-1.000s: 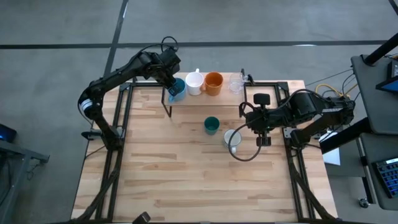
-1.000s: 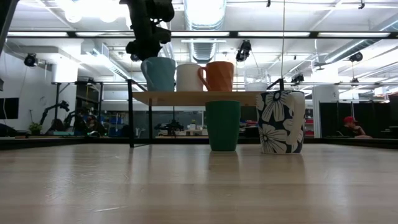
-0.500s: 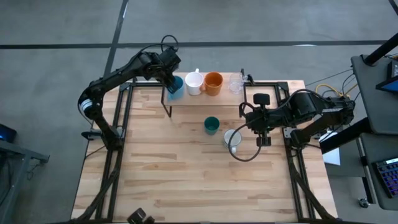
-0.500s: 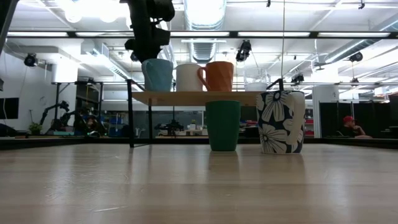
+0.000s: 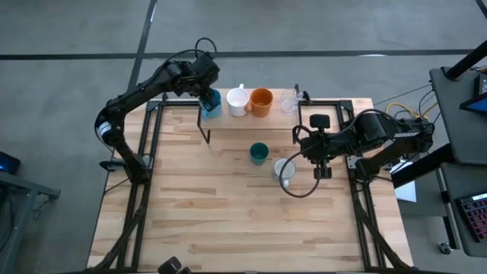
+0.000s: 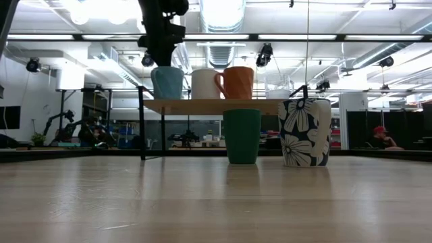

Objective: Stack small to large cups/mugs on shelf
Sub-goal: Put the green mug on the shelf

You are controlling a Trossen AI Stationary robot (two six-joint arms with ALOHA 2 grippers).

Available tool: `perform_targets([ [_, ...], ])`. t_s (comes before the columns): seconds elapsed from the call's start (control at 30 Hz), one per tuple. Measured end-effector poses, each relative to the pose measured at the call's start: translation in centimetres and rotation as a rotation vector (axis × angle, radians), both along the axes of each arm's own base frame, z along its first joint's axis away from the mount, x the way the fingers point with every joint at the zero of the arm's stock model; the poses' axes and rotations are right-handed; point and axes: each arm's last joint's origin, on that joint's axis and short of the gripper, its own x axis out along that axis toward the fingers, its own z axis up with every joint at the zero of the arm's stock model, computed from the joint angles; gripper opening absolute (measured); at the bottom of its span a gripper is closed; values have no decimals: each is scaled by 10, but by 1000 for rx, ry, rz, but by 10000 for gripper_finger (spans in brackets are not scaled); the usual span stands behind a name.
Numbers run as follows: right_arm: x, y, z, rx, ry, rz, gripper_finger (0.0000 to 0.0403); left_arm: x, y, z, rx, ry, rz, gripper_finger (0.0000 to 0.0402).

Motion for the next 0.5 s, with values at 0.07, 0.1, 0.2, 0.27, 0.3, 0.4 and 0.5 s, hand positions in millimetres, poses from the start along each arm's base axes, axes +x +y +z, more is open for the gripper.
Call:
perform_targets([
  [0.07,0,0,0,0,0,0,121,-1,-3,3,6,-9,-7,141],
  [0.1,0,0,0,0,0,0,121,-2,-5,6,13,-19,-10,141],
  [0.2,0,0,0,0,0,0,121,-8,-10,19,57,-86,-14,141],
  [0.27,0,0,-1,4,-1,-10,121,-15,-15,32,100,-149,-19,142],
  [0.3,1,0,-2,9,-1,-19,121,-18,-19,40,126,-188,-23,142],
  [0.4,3,0,-8,19,8,-48,121,-33,-36,64,178,-313,-63,142],
  [0.5,8,2,-17,30,2,-69,121,-48,-56,88,228,-464,-126,141],
])
